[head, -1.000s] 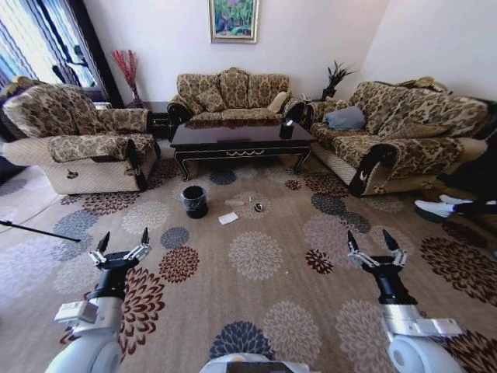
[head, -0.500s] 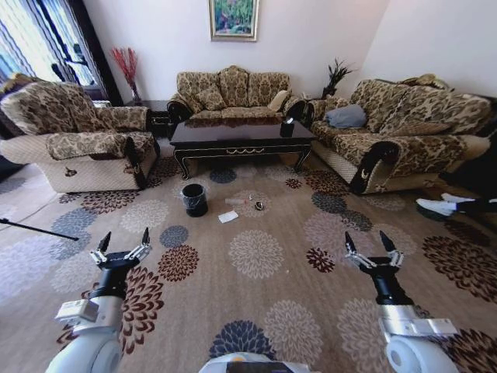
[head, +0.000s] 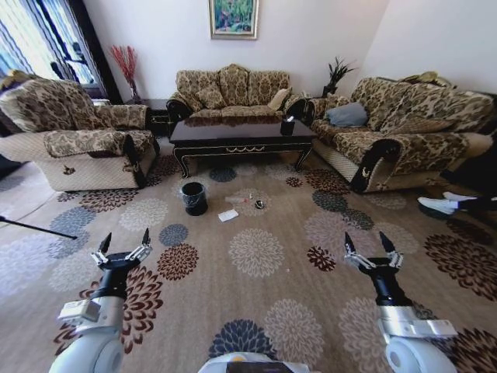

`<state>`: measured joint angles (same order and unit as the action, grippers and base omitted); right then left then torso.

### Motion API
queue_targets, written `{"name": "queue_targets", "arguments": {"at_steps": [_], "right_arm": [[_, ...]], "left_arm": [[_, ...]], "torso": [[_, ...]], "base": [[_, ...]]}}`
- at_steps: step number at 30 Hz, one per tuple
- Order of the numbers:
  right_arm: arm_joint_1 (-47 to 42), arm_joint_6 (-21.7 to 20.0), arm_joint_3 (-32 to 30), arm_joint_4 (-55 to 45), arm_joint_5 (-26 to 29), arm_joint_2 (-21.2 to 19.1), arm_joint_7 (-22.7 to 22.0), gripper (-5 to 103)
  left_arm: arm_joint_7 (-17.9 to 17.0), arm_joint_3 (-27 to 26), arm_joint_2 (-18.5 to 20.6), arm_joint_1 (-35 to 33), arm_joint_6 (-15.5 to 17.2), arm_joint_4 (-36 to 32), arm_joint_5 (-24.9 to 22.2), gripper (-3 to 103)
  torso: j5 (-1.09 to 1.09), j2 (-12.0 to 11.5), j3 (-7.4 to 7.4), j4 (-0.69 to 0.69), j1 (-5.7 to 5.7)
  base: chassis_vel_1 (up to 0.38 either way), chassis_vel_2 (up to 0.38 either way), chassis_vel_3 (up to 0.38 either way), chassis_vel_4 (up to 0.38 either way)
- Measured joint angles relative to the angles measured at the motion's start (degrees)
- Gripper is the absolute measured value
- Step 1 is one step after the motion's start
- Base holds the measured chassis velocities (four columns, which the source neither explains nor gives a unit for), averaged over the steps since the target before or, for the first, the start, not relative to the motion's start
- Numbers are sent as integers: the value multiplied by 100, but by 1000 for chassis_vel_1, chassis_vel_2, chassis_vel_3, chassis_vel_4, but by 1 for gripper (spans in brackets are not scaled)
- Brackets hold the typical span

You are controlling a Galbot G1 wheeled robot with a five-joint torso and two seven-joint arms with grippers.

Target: Move to the front of the table and pick up the trash from the floor, then place it into the trash bin.

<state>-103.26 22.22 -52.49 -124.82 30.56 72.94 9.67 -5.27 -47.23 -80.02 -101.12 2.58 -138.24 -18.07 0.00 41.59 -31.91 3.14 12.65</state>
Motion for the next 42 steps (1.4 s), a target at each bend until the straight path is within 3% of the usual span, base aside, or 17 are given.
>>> {"name": "queue_targets", "arguments": {"at_steps": [29, 42], "right_arm": [[15, 2, 17, 21, -7, 50, -4, 100], [-159, 8, -324, -757, 48, 12, -72, 100]], "left_arm": [[-1, -35, 95, 47, -9, 10, -39, 100], [-2, -270, 146, 6, 198, -500, -349, 100]], "torso": [[0, -693, 411, 0, -285], [0, -1005, 591, 0, -414]], "base": [[0, 0, 0, 0], [0, 0, 0, 0]]}}
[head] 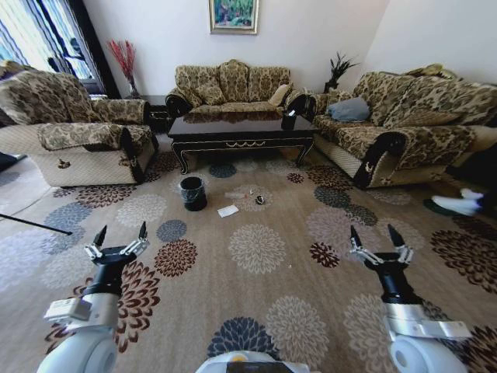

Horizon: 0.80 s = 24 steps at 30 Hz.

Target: Move to the front of the table and pick up the trash from the floor, then place it into the trash bin.

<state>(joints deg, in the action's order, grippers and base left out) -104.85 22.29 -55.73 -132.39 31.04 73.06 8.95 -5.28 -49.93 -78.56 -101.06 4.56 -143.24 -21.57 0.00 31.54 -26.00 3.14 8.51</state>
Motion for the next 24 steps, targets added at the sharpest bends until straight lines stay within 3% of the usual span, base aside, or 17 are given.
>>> {"name": "queue_targets", "arguments": {"at_steps": [11, 24], "right_arm": [[-161, -27, -121, -412, 24, -16, 64, 100], [-53, -100, 45, 388, -490, 17, 89, 100]], "left_arm": [[-1, -61, 7, -85, 52, -10, -85, 100], [-5, 63, -23, -30, -45, 352, 204, 100]], "torso": [[-1, -268, 164, 0, -105], [1, -575, 352, 0, -221]], "base": [[0, 0, 0, 0], [0, 0, 0, 0]]}}
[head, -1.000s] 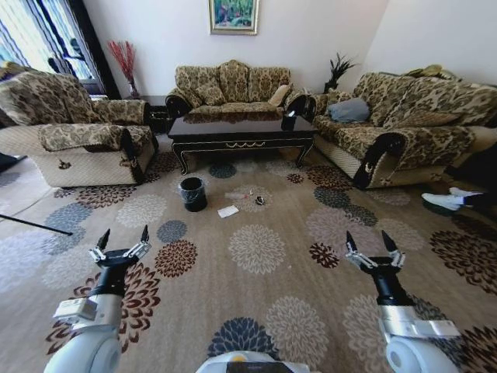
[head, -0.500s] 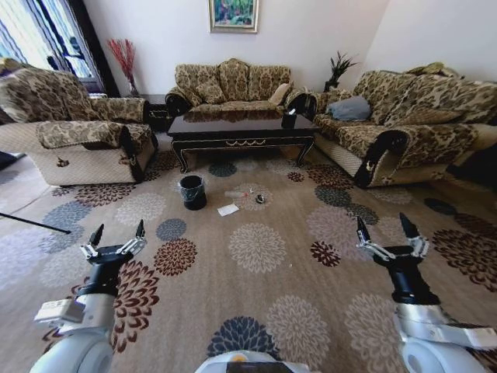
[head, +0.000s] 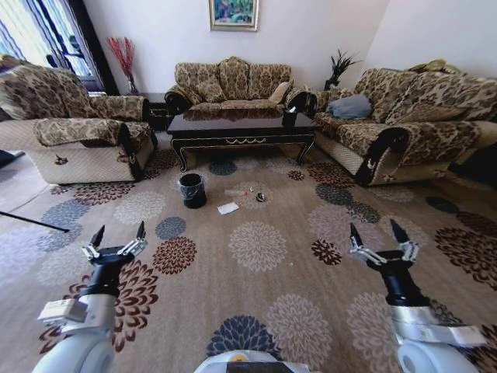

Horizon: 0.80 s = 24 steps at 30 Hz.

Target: Move to the front of the table and pick up the trash from the floor, then place it into the trash bin.

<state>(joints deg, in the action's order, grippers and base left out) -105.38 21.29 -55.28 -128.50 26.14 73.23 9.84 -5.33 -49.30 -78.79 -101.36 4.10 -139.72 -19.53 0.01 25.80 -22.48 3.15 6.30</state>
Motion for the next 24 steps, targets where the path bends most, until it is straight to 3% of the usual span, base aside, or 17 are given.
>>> {"name": "queue_targets", "arguments": {"at_steps": [13, 20, 24], "right_arm": [[-215, -874, 2, -379, 435, -138, -50, 100], [-322, -1078, 53, -616, 645, -142, -40, 100], [-357, -1061, 7, -563, 497, -151, 140, 100]], "left_arm": [[25, 12, 71, 89, 319, -162, -21, 100], [33, 7, 102, 126, 349, -204, -85, 100], [33, 21, 84, 83, 349, -209, -83, 100]], "torso": [[-2, -303, 187, 0, -119], [-2, -466, 297, 0, -172], [-1, -562, 364, 0, -201]], "base": [[0, 0, 0, 0], [0, 0, 0, 0], [0, 0, 0, 0]]}}
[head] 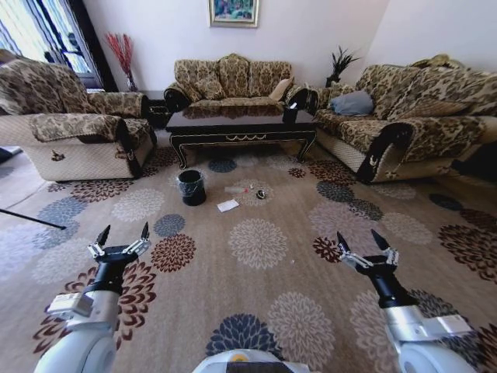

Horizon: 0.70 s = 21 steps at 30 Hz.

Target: Move to the front of the table and pick up the trash from the floor, then place it into the trash bin.

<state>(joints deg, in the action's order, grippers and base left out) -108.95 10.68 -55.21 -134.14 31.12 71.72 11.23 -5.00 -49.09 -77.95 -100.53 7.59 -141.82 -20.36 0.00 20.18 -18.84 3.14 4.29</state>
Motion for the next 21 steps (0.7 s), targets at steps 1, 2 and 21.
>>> {"name": "queue_targets", "arguments": {"at_steps": [1, 2, 21], "right_arm": [[-4, 8, -1, 2, -17, 0, 12, 100], [-9, 9, 2, -15, 1, 7, 7, 100], [-84, 293, -147, -329, -263, 140, -13, 100]], "left_arm": [[0, 4, 4, -4, 0, -3, 5, 100], [0, 5, 16, -4, 14, -20, 8, 100], [7, -75, 43, -108, 111, -142, -138, 100]], "torso": [[1, -18, 10, 0, -7], [0, -54, 33, 0, -22], [1, -464, 305, 0, -158]], "base": [[0, 0, 0, 0], [0, 0, 0, 0], [0, 0, 0, 0]]}}
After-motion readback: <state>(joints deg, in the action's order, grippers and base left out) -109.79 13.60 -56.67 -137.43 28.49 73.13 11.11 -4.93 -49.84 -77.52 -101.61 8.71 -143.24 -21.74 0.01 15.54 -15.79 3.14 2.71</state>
